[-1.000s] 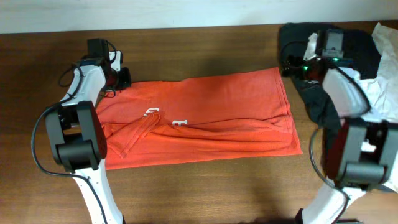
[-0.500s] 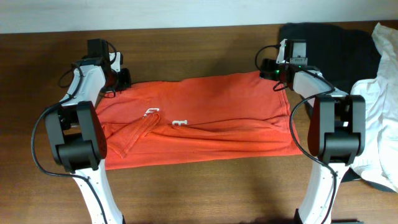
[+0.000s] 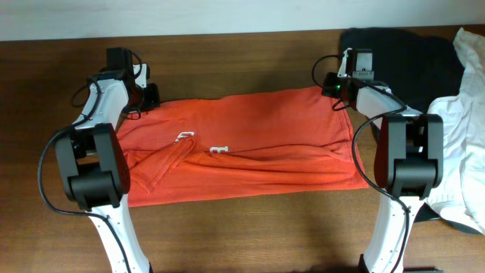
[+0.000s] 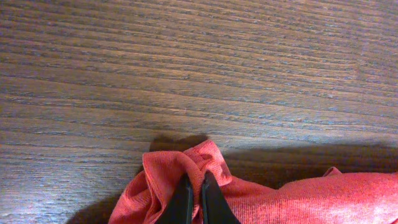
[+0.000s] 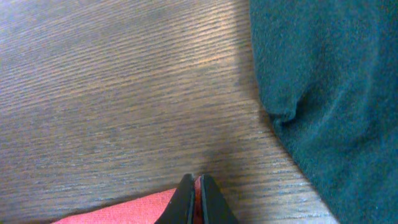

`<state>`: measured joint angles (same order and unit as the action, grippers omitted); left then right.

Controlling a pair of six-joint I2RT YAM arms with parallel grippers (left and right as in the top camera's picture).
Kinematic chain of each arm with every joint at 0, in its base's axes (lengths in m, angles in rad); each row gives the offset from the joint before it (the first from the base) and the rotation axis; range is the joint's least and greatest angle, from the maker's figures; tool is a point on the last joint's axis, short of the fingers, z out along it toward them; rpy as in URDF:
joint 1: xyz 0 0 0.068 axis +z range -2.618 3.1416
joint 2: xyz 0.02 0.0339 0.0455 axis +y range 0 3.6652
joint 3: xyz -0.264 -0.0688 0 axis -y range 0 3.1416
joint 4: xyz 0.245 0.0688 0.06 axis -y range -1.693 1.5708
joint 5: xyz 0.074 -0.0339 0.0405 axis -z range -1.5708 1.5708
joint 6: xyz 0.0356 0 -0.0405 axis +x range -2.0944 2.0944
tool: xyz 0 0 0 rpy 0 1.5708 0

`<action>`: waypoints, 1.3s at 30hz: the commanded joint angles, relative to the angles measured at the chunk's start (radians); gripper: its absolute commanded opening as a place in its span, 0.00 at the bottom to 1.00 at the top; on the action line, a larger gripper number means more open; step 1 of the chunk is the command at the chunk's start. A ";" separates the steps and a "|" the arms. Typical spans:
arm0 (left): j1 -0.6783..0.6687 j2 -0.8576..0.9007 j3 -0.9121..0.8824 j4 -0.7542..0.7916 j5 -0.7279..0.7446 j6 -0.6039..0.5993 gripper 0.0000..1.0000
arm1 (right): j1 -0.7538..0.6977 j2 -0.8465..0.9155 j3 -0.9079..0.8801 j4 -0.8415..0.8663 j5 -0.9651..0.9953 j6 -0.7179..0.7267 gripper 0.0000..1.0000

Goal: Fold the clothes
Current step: 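Fold the top edge down toward the front with both grippers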

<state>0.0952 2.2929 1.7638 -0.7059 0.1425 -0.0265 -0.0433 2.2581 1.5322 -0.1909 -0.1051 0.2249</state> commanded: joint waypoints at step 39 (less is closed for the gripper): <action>0.098 -0.261 -0.174 -0.726 -0.009 -0.040 0.00 | -0.085 -0.060 0.404 -1.497 0.187 -0.057 0.04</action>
<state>0.1848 2.0605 1.5936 -1.4208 0.1566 -0.0570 -0.1303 2.2204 1.9625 -1.6741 0.0921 0.1986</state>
